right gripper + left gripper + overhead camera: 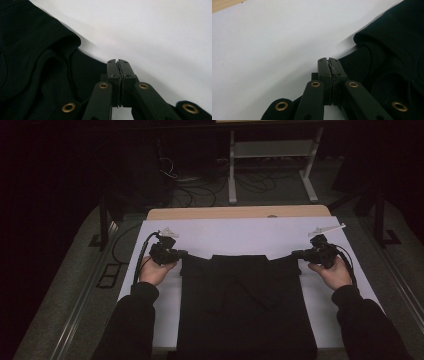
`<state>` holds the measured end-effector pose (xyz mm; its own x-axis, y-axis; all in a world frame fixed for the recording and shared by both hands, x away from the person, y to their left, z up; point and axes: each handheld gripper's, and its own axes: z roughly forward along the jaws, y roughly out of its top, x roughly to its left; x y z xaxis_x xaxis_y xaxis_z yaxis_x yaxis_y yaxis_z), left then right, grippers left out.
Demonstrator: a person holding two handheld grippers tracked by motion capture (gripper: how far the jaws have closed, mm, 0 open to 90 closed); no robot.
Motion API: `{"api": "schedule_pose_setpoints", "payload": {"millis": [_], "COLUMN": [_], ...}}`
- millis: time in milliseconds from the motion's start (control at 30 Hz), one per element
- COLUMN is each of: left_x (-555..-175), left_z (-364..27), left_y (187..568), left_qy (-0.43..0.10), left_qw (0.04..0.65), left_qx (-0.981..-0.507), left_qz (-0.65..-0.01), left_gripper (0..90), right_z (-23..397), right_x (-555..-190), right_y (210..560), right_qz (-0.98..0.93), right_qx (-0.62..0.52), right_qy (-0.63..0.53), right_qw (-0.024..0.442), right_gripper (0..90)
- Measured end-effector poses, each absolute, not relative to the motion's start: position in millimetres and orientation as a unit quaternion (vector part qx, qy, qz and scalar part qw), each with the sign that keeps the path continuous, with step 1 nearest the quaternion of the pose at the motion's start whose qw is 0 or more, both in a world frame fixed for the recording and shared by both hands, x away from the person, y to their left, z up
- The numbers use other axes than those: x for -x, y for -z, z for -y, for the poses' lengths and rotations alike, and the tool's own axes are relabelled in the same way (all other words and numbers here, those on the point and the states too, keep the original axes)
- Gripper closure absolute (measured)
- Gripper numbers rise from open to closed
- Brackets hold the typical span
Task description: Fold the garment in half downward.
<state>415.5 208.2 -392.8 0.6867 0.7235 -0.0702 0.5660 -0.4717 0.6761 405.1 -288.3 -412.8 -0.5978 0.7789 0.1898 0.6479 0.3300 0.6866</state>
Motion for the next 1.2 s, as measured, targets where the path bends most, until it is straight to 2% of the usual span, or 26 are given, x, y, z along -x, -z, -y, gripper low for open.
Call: {"api": "schedule_pose_setpoints", "payload": {"millis": [333,1200], "left_x": [-424.2,-454.9], "left_z": [-206.8,-203.1], "left_y": [388.7,354.4], "left_qy": [-0.111,-0.146], "left_qw": [0.348,0.35], "left_qx": [-0.85,-0.839], "left_qz": [-0.38,-0.39], "left_gripper": [88.1,88.0], "right_z": [287.3,287.2], "right_x": [-413.1,-450.7], "right_y": [408.6,378.9], "right_qz": [-0.813,-0.798], "right_qx": [-0.436,-0.464], "right_qy": [-0.376,-0.367], "right_qw": [0.089,0.114], "right_gripper": [87.1,87.2]}}
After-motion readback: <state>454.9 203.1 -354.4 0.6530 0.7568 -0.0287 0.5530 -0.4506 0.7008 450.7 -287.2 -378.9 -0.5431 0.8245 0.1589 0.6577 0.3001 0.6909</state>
